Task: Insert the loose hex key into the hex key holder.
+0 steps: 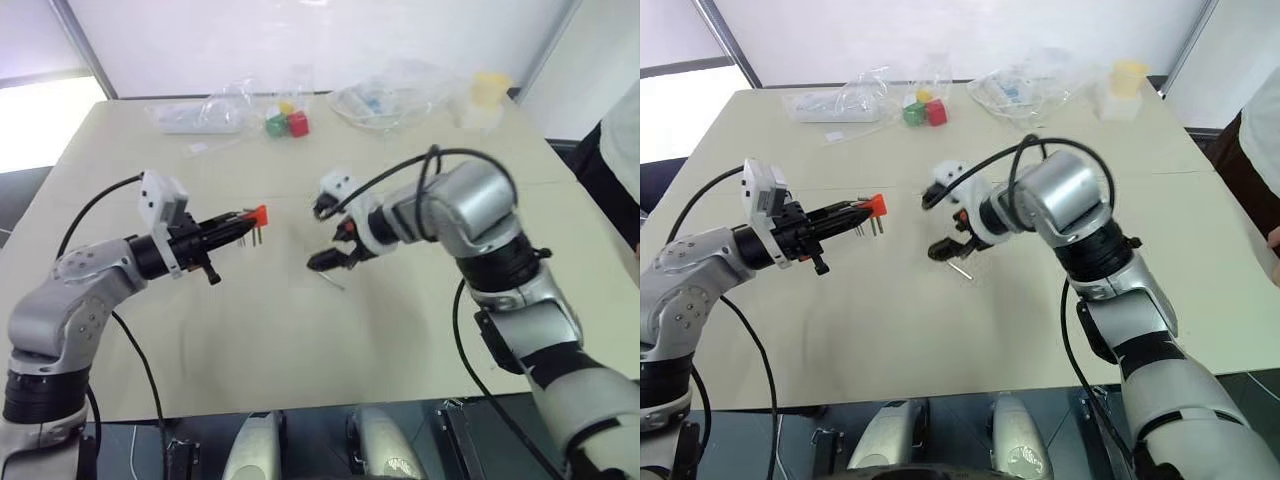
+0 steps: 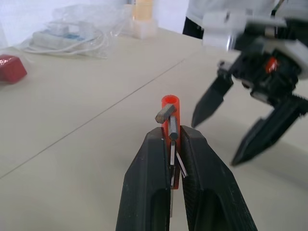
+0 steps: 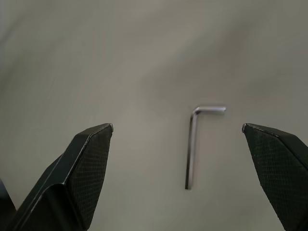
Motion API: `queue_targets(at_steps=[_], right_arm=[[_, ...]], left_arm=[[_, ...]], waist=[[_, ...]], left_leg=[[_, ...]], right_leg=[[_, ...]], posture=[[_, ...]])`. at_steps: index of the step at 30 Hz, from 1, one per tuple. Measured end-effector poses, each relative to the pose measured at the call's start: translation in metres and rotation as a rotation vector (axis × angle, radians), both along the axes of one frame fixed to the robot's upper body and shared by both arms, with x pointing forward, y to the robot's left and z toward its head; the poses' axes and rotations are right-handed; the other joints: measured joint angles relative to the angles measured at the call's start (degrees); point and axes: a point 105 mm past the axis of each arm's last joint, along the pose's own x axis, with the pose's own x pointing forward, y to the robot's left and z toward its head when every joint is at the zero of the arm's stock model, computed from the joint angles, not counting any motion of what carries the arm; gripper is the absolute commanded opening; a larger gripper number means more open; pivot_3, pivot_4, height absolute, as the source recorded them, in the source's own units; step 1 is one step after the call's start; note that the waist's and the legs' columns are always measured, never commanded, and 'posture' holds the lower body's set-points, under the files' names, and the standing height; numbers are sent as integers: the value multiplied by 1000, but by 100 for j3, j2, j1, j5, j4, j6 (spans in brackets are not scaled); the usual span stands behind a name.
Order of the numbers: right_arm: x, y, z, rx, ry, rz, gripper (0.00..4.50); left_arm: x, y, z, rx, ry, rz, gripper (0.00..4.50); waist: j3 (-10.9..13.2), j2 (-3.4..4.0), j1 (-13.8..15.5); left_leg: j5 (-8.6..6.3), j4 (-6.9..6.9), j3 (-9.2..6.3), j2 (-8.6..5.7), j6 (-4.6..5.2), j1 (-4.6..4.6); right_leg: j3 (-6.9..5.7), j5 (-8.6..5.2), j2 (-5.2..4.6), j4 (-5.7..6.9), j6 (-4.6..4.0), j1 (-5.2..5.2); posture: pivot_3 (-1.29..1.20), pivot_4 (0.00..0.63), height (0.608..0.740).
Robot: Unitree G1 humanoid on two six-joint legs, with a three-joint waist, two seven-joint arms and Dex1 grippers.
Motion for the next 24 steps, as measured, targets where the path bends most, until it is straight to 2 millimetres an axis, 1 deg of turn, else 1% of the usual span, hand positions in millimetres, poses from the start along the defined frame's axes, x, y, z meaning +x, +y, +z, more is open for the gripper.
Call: queue_targets(at_steps=[2,4,7,12,17,21,24], right_arm=[[5,-1,-11,-38,14,-40,4475],[13,-6,-22,-70,33,-98,4475],[18,-13,-32,-95,56,-150,4475],[14,0,-34,-86,62,-119,4475],[13,4,-37,-97,49,-105,4475],[10,10,-39,-110,3,-49,4475],[13,11,-42,-142,-61,-18,4475]], left_arm=[[0,1,-2,2,4,8,0],[-1,2,-7,7,18,15,0],[-2,5,-10,8,29,32,0],[-2,4,-7,12,12,41,0],[-3,4,-7,13,11,45,0],[-3,3,-6,13,9,49,0],[-5,0,-4,14,6,48,0]], waist=[[-1,-1,-5],[-1,-1,-8],[-1,-1,-6],[-1,-1,-11],[-1,-1,-9],[-1,-1,-13],[-1,-2,-16]], left_leg=[[0,0,0,-1,0,0],[0,0,0,-2,0,-1],[0,-1,-1,-1,0,-6],[0,-2,-1,0,0,-12],[0,-1,0,-1,0,-12],[0,-2,-1,0,0,-12],[0,-2,-1,0,0,-12]], right_leg=[[0,0,3,1,0,0],[0,0,7,3,0,-4],[0,0,9,4,0,-12],[0,0,10,5,0,-19],[0,1,10,6,1,-19],[0,1,10,6,1,-20],[0,1,11,6,1,-20]], posture=[[0,150,740],[0,150,740],[0,150,740],[0,150,740],[0,150,740],[0,150,740],[0,150,740]])
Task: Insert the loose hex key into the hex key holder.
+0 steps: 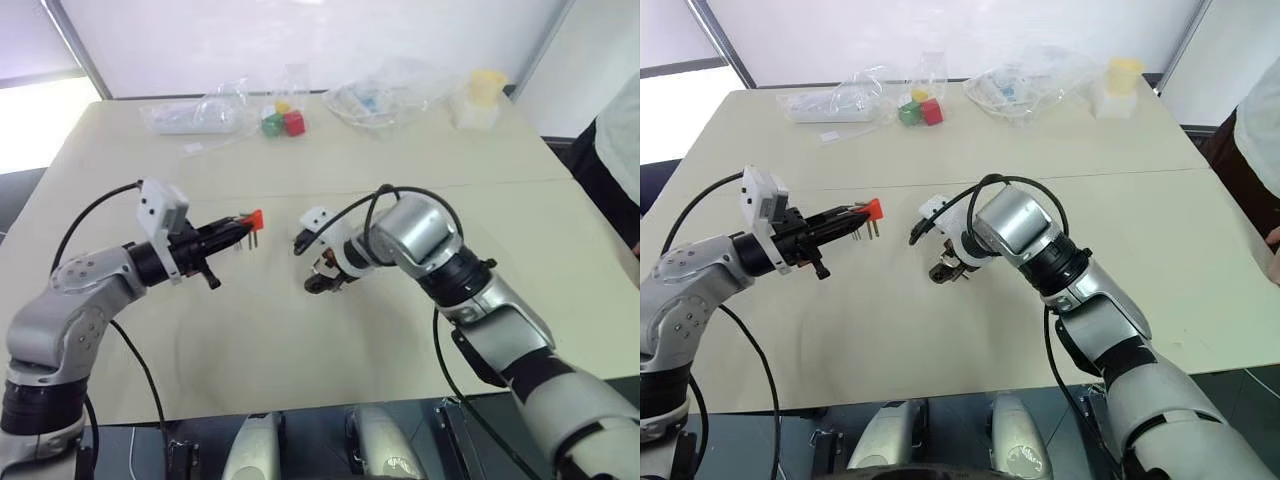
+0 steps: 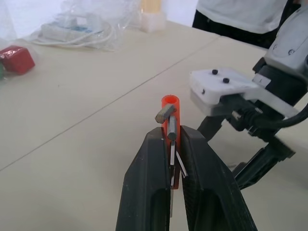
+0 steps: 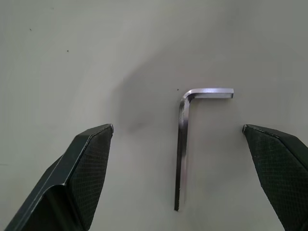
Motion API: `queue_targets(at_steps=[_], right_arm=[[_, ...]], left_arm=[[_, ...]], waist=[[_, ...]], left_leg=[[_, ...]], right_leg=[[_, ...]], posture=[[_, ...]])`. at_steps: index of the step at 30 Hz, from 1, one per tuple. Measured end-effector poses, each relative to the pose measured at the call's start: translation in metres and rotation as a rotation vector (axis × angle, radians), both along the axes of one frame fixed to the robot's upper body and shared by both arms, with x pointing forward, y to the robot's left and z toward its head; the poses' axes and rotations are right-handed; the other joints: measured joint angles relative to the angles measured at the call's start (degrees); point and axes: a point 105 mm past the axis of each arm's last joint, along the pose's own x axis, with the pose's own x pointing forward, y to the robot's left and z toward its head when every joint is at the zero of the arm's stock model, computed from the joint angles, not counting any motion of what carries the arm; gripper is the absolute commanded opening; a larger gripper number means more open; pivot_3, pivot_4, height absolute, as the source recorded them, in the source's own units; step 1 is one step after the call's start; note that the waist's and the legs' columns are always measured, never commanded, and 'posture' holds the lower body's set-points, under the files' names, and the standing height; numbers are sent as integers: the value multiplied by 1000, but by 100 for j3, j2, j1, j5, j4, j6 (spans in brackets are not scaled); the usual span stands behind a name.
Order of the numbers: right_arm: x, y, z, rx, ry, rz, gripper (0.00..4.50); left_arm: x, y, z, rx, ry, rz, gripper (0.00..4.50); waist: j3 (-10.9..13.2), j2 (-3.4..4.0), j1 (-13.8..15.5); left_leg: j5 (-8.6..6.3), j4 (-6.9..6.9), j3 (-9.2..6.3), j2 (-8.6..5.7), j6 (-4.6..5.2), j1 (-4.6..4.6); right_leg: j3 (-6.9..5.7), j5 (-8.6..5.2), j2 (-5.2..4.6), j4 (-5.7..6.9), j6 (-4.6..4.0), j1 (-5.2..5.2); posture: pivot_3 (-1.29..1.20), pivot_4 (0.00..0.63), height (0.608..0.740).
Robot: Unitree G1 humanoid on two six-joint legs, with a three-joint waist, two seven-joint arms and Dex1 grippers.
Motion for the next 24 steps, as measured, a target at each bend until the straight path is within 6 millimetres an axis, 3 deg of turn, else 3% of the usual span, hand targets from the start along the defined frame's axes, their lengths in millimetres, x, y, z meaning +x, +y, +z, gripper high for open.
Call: queue_targets(at_steps=[4,6,8,14,21,24], right_arm=[[1,1,-4,-28,-61,38,4475],[1,1,-6,-32,-67,40,3931],[2,1,-6,-33,-73,38,3183],[3,3,-10,-37,-107,68,17],[0,-4,-13,-48,-190,157,17],[3,-10,-16,55,-206,129,17]], left_arm=[[-4,-4,1,-5,4,-11,0],[-6,-3,-1,-6,18,-10,0],[-7,-2,-3,-9,29,-3,0],[-6,4,0,2,17,23,0],[-2,3,7,1,-8,24,0],[-1,5,6,-1,-7,29,0]], waist=[[-3,-3,0],[-3,-3,-2],[-3,-3,1],[-7,-7,5],[-13,-17,40],[-18,-26,39]], left_leg=[[0,3,-1,2,0,8],[0,3,-1,3,0,19],[0,3,-2,4,0,21],[0,3,-3,3,0,25],[0,4,-5,2,0,27],[0,2,-5,2,0,27]], right_leg=[[0,0,2,7,0,5],[1,0,4,7,-1,15],[0,0,5,7,-1,18],[0,-1,4,6,-1,24],[-3,-1,-4,-4,-1,35],[-5,-1,-3,-16,0,42]], posture=[[0,150,740],[0,150,740],[0,150,740],[0,150,740],[0,150,740],[0,150,740]])
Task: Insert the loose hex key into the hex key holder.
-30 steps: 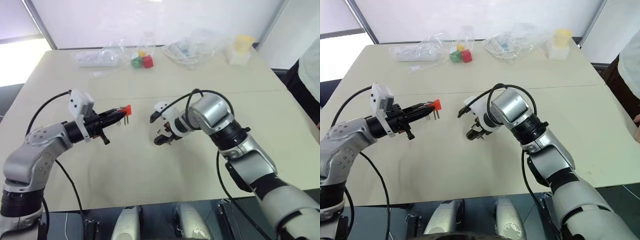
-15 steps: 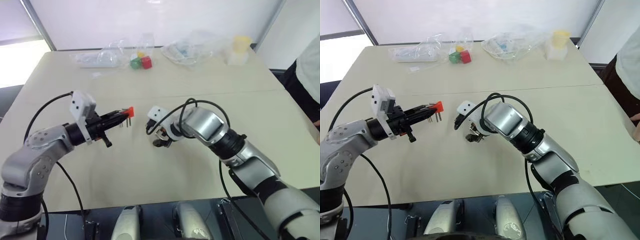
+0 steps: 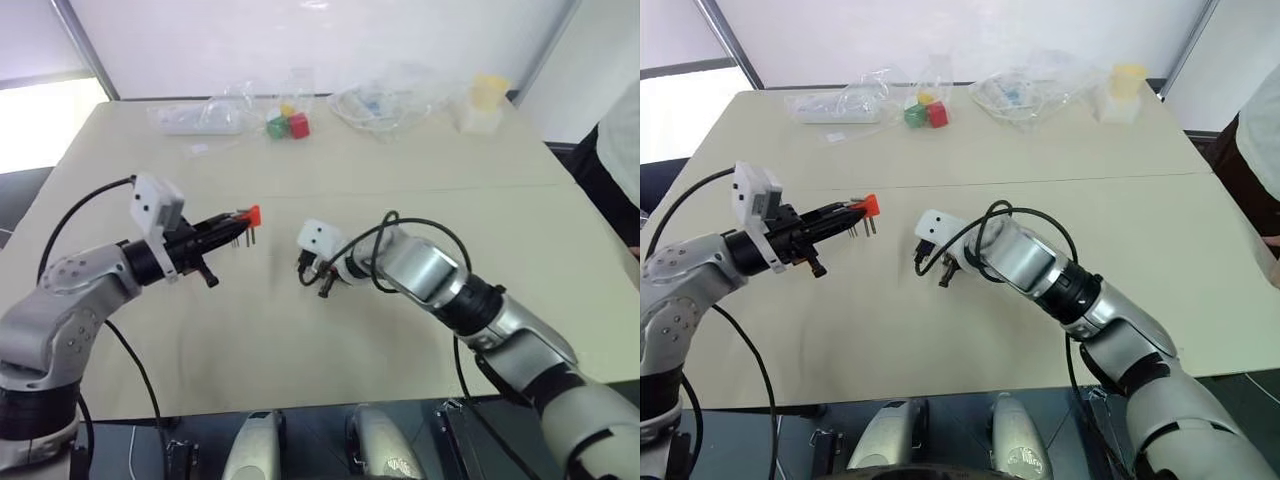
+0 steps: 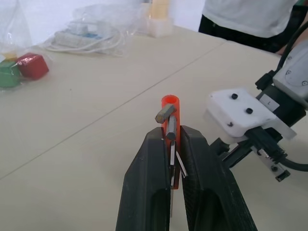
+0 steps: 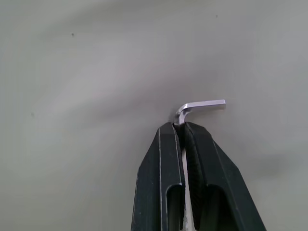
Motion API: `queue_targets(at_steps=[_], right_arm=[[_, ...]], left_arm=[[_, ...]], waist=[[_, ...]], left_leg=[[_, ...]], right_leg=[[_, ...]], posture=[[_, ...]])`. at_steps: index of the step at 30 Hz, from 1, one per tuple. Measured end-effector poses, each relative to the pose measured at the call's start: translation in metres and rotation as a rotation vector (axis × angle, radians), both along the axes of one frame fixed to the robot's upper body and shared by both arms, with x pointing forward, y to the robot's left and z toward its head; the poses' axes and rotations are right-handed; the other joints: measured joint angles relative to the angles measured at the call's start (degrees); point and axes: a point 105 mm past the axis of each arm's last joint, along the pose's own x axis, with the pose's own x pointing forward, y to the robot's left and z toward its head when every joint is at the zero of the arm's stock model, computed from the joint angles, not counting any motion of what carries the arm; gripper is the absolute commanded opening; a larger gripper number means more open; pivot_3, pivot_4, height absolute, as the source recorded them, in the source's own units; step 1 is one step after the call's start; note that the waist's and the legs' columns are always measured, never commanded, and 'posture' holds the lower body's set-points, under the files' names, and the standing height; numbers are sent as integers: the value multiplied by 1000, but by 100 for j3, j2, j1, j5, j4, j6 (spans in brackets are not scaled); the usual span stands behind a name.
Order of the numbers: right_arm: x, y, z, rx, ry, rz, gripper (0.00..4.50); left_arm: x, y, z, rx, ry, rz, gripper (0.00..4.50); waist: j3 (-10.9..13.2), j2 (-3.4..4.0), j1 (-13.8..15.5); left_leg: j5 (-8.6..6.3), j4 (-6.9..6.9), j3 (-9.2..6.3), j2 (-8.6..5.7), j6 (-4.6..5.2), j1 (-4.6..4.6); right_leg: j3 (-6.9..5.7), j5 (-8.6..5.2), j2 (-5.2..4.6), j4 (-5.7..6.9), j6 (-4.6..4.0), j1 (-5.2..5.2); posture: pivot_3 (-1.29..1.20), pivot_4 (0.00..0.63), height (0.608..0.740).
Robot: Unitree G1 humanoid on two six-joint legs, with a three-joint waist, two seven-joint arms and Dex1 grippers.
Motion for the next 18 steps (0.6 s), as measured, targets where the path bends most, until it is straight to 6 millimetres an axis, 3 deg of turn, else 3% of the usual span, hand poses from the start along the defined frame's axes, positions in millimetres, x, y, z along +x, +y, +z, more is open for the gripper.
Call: queue_targets(at_steps=[4,8,12,15,18], right_arm=[[27,-13,6,177,-162,-74,17],[52,-24,44,419,-269,-157,17],[53,-14,103,773,-295,-131,17],[53,-19,128,940,-348,-164,17],[37,-4,148,1098,-299,-79,17]], left_arm=[[2,-1,-3,-28,7,-1,0],[9,-9,-6,-78,22,-19,0],[15,-18,4,-112,-9,-36,0],[19,-21,1,-109,0,-35,0],[25,-26,-1,-112,2,-37,0]], waist=[[6,4,-8],[8,2,-20],[8,1,-33],[9,2,-18],[10,4,-19]], left_leg=[[0,1,7,-3,0,-6],[0,-2,6,-2,0,-10],[0,-13,2,6,0,-12],[0,-15,3,6,0,-12],[0,-13,5,5,0,-13]], right_leg=[[3,5,2,0,8,-9],[4,6,7,0,10,-14],[5,6,12,0,10,-18],[5,6,4,-1,10,-19],[5,6,0,-1,10,-18]], posture=[[0,150,740],[0,150,740],[0,150,740],[0,150,740],[0,150,740]])
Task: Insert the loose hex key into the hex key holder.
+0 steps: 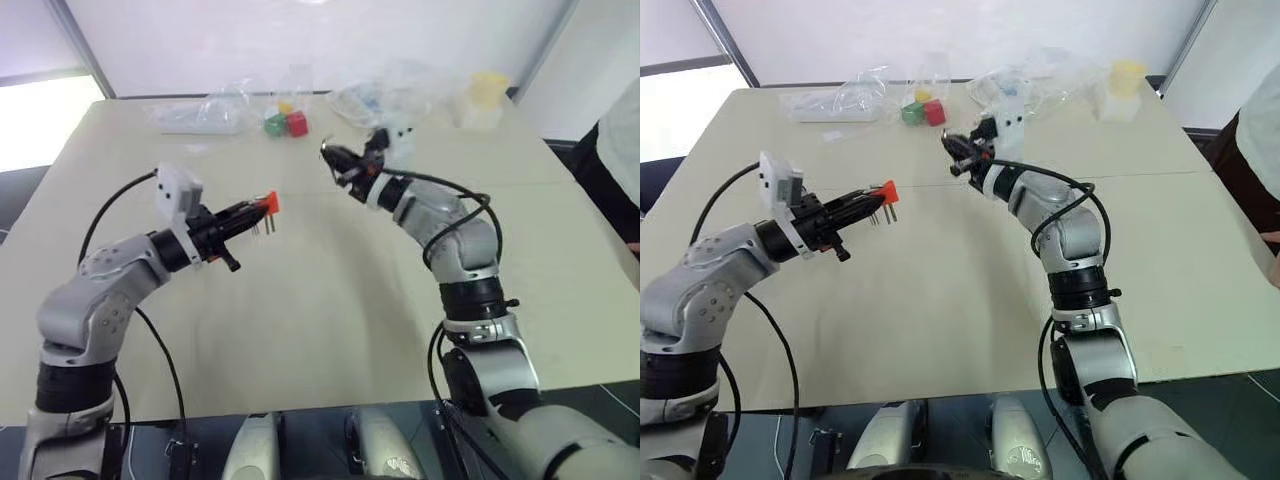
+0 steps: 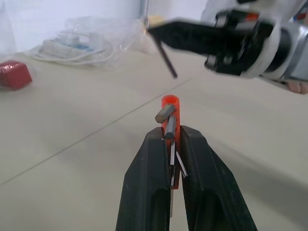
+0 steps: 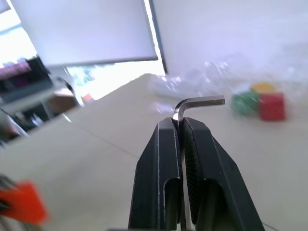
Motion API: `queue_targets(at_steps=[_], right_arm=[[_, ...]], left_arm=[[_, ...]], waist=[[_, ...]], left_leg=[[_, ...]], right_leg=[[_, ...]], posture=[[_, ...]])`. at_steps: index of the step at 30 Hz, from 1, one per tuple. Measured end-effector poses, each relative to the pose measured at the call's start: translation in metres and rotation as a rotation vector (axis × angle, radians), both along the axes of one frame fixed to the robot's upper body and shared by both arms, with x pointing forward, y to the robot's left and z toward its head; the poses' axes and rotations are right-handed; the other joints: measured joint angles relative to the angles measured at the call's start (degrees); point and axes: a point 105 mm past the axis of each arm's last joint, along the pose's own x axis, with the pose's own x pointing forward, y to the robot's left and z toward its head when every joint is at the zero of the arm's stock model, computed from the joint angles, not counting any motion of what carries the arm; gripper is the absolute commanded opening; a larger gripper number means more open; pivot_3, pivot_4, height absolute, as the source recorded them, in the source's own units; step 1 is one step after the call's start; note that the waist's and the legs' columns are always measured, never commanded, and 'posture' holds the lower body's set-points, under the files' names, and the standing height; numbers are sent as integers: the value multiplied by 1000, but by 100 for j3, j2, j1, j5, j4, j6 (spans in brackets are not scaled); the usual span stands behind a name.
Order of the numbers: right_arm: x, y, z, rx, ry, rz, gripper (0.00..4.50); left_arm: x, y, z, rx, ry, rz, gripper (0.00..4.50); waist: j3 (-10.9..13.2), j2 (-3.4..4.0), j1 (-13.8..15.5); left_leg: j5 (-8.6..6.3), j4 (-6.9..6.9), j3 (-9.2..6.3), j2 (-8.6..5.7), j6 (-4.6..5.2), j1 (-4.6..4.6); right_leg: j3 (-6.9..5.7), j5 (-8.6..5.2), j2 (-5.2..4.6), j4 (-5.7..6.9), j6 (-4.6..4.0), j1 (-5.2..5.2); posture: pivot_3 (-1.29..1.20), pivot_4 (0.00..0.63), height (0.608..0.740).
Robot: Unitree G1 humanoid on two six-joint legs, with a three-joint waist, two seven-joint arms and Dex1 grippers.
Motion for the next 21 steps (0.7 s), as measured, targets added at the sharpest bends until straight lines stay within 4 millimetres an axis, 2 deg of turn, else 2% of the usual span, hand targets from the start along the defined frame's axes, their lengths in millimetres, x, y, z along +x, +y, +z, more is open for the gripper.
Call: queue_targets(at_steps=[2,5,10,21], right_arm=[[-16,13,13,67,-28,103,17],[-30,19,25,126,-67,190,17],[-40,25,29,181,-118,230,17],[-22,41,18,125,-313,-26,17]], left_arm=[[2,-2,1,3,-5,-5,0],[5,-3,2,5,-10,-6,0],[7,-4,0,-1,-3,-3,0],[7,-8,8,-42,-7,-10,0]], waist=[[0,0,-5],[0,0,-4],[0,0,-4],[0,0,-10]], left_leg=[[0,0,-1,0,0,0],[0,0,-1,0,0,0],[0,0,-1,0,0,0],[0,-2,0,-1,-1,0]], right_leg=[[0,0,0,0,0,0],[-1,0,1,0,0,0],[-1,0,0,0,0,-1],[0,0,-1,1,0,-4]], posture=[[0,150,740],[0,150,740],[0,150,740],[0,150,740]])
